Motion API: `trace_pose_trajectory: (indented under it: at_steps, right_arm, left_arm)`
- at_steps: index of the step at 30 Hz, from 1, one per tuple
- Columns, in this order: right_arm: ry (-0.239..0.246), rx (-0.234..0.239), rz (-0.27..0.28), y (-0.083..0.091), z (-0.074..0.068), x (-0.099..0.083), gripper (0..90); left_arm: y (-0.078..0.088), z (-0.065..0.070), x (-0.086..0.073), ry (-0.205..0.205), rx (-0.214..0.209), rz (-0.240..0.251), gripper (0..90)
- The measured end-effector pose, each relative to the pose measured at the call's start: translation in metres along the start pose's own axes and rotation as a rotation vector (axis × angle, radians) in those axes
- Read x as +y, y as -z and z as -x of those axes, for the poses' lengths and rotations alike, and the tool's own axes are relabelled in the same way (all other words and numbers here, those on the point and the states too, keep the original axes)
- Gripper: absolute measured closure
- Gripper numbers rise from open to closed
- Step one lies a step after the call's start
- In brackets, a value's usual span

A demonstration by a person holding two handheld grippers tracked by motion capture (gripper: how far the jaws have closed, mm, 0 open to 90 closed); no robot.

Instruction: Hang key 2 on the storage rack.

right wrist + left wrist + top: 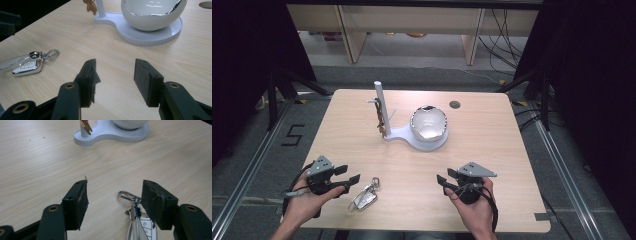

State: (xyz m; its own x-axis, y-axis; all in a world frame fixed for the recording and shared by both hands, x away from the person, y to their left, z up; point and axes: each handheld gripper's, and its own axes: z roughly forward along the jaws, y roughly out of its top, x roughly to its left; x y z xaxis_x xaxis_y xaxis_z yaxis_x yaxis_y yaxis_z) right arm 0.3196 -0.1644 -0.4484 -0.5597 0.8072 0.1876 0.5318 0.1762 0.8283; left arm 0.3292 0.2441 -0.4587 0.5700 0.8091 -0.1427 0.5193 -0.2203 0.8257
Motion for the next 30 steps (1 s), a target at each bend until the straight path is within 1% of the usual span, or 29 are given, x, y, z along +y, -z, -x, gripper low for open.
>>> trace_pose_trajectory:
  at_steps: [1,2,3,4,5,6,7,8,9,10,11,12,13,14,15,16,17,19,20,21,22,23,24,25,26,27,28,29,30]
  right_arm:
    - [0.002,0.001,-0.004,0.000,0.000,0.001,53.3]
    - [-0.011,0.001,-0.003,0.000,-0.002,0.001,53.3]
    - [-0.001,0.002,-0.002,0.000,-0.001,0.001,53.3]
    - [0.007,-0.009,-0.013,0.002,0.000,0.002,53.1]
    - [0.009,0.007,-0.002,0.000,0.002,0.002,53.1]
    - [-0.033,0.000,-0.014,0.001,-0.001,0.002,53.1]
    - [0.005,0.007,-0.010,0.001,0.003,0.002,53.1]
    - [-0.004,0.007,-0.012,0.000,0.003,0.002,53.1]
    - [0.010,0.007,-0.011,0.000,0.006,0.002,53.0]
    - [-0.040,-0.003,-0.038,0.003,0.002,0.002,53.1]
    - [0.006,-0.002,-0.010,0.001,0.007,0.003,53.0]
    - [0.009,0.005,-0.012,0.000,0.008,0.003,52.9]
    - [0.010,0.002,-0.015,0.000,0.008,0.003,52.8]
    - [0.002,0.008,-0.021,0.000,0.008,0.003,52.8]
    - [0.017,0.008,-0.022,-0.001,0.008,0.004,52.7]
    - [0.041,-0.017,-0.022,0.000,0.008,0.005,52.5]
    - [0.011,0.007,-0.031,-0.001,0.006,0.004,52.5]
    - [0.015,0.004,-0.034,0.000,0.003,0.004,52.5]
    - [0.009,-0.001,-0.042,0.001,0.002,0.004,52.4]
    - [0.012,0.001,-0.036,0.000,0.002,0.003,52.4]
    - [0.023,-0.009,-0.034,0.000,0.002,0.003,52.4]
    - [0.018,-0.007,-0.038,-0.001,0.001,0.003,52.4]
    - [0.009,0.010,-0.050,-0.001,0.000,0.003,52.3]
    - [0.011,0.009,-0.053,-0.001,-0.001,0.003,52.3]
    - [0.012,0.011,-0.055,-0.001,-0.001,0.003,52.3]
    - [0.010,0.011,-0.055,-0.002,-0.001,0.003,52.2]
    - [0.009,0.014,-0.056,-0.002,-0.001,0.004,52.2]
    - [0.011,0.015,-0.057,-0.002,-0.001,0.003,52.1]
    - [0.012,0.012,-0.055,-0.002,-0.001,0.003,52.1]
  left_arm:
    - [0.000,0.002,0.000,0.005,-0.012,0.006,37.4]
    - [0.000,0.003,0.001,0.008,-0.019,0.005,37.5]
    - [-0.001,0.003,0.001,0.009,-0.019,-0.001,37.5]
    - [-0.002,0.004,0.001,0.011,-0.018,-0.001,37.6]
    - [-0.003,0.004,0.001,0.009,-0.021,-0.016,37.7]
    - [-0.004,0.005,0.001,0.008,-0.015,-0.025,37.9]
    - [-0.004,0.004,0.001,0.001,-0.020,-0.039,38.2]
    - [-0.006,0.006,0.001,0.010,-0.018,-0.042,38.4]
    - [-0.007,0.008,0.002,0.011,-0.025,-0.062,38.7]
    - [-0.008,0.008,0.003,-0.010,-0.034,-0.084,39.5]
    - [-0.010,0.009,0.004,-0.002,-0.037,-0.090,40.0]
    - [-0.012,0.010,0.005,-0.014,-0.043,-0.101,40.2]
    - [-0.013,0.012,0.007,-0.020,-0.046,-0.127,40.4]
    - [-0.015,0.013,0.008,-0.028,-0.047,-0.132,40.6]
    - [-0.016,0.015,0.010,-0.032,-0.050,-0.146,40.7]
    - [-0.016,0.016,0.011,-0.036,-0.058,-0.156,40.7]
    - [-0.017,0.015,0.013,-0.050,-0.064,-0.181,40.8]
    - [-0.020,0.017,0.013,-0.062,-0.064,-0.204,41.6]
    - [-0.021,0.018,0.013,-0.067,-0.056,-0.224,42.0]
    - [-0.023,0.018,0.013,-0.071,-0.068,-0.235,42.2]
    - [-0.025,0.020,0.012,-0.078,-0.073,-0.247,42.5]
    - [-0.027,0.021,0.011,-0.088,-0.075,-0.260,42.9]
    - [-0.028,0.023,0.009,-0.085,-0.078,-0.272,43.7]
    - [-0.029,0.024,0.007,-0.086,-0.089,-0.281,44.3]
    - [-0.030,0.025,0.006,-0.074,-0.098,-0.285,44.5]
    - [-0.031,0.025,0.003,-0.073,-0.101,-0.305,44.9]
    - [-0.032,0.025,0.002,-0.082,-0.103,-0.328,45.9]
    - [-0.033,0.025,-0.001,-0.083,-0.094,-0.331,47.0]
    - [-0.033,0.023,-0.001,-0.085,-0.098,-0.354,48.4]
